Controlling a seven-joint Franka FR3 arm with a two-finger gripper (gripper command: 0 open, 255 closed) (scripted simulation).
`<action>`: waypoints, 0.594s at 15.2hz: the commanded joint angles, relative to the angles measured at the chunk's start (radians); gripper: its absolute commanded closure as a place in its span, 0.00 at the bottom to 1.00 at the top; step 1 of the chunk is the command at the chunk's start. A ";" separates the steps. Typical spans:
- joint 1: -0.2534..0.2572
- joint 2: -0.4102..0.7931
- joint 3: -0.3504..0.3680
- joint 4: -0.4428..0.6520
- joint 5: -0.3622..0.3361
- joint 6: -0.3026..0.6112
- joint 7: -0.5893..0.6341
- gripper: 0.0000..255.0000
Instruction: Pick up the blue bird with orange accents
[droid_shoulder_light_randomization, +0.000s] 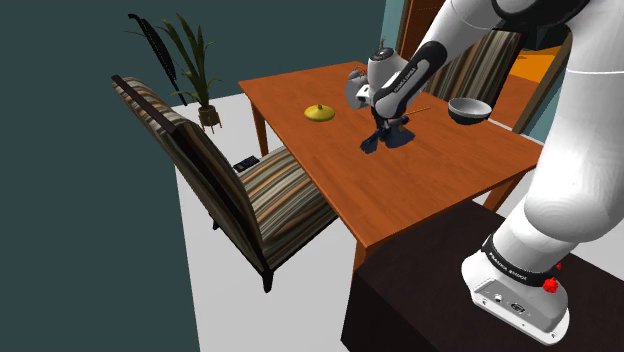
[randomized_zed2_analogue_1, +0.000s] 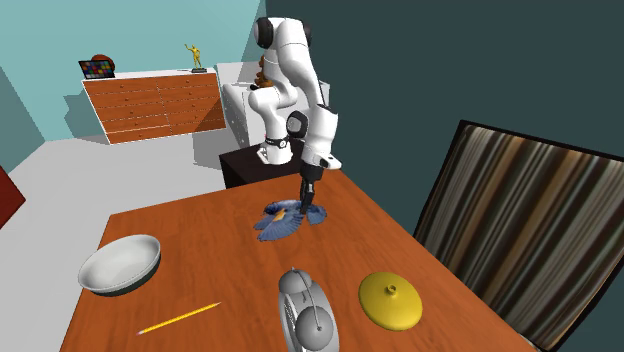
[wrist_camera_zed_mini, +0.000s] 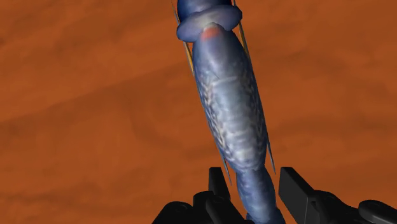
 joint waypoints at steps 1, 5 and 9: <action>0.000 -0.017 0.002 0.000 0.005 -0.017 -0.008 1.00; 0.000 -0.060 0.006 0.004 0.016 -0.062 -0.030 1.00; 0.001 -0.102 0.010 0.010 0.027 -0.108 -0.051 1.00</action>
